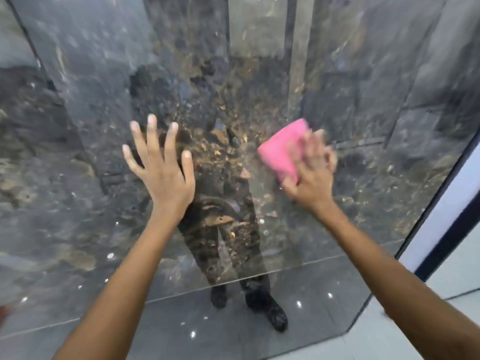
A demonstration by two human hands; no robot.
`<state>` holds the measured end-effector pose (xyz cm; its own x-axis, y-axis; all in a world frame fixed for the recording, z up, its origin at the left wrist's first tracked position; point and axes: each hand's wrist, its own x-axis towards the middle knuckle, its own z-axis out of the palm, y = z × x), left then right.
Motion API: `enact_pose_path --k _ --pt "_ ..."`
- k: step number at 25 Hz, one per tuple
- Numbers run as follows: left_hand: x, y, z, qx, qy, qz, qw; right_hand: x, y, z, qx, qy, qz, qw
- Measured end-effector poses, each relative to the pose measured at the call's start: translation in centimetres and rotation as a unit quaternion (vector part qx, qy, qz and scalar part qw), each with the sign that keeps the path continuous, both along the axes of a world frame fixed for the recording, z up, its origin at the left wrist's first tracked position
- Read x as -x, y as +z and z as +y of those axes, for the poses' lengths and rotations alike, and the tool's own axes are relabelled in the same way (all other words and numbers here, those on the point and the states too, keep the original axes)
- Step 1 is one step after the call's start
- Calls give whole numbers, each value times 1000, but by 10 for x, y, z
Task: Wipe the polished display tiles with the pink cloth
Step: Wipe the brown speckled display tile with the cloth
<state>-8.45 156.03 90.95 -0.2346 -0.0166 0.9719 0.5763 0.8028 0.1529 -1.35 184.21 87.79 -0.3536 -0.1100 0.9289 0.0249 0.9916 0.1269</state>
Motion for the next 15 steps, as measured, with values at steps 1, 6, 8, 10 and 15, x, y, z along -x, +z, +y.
enact_pose_path --k 1,6,8,10,15 --pt "5 12 -2 -5 38 -5 999 0 41 10 171 1 75 982" --pt "13 11 2 32 86 0 996 17 42 -56 222 64 104 967" --pt "13 14 -1 30 76 2 997 10 -15 -80 -176 78 -58 980" --pt "11 13 -1 26 67 4 997 8 -16 -59 -331 64 -104 936" --pt "10 15 0 35 74 -3 997 2 110 1 252 15 118 960"
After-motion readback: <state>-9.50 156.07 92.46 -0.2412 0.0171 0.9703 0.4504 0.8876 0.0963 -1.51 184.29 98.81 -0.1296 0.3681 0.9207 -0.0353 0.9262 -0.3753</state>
